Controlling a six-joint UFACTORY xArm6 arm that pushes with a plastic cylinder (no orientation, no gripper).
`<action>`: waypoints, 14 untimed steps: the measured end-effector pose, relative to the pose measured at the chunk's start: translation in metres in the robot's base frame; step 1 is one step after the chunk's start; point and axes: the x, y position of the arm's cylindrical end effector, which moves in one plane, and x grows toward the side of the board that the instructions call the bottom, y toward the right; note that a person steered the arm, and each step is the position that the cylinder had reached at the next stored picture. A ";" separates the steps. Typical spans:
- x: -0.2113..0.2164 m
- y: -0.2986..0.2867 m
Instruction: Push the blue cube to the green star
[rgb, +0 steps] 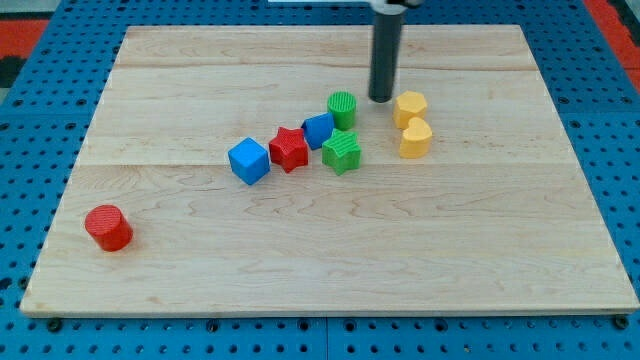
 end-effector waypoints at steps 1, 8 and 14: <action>0.002 0.052; 0.005 -0.127; 0.179 -0.220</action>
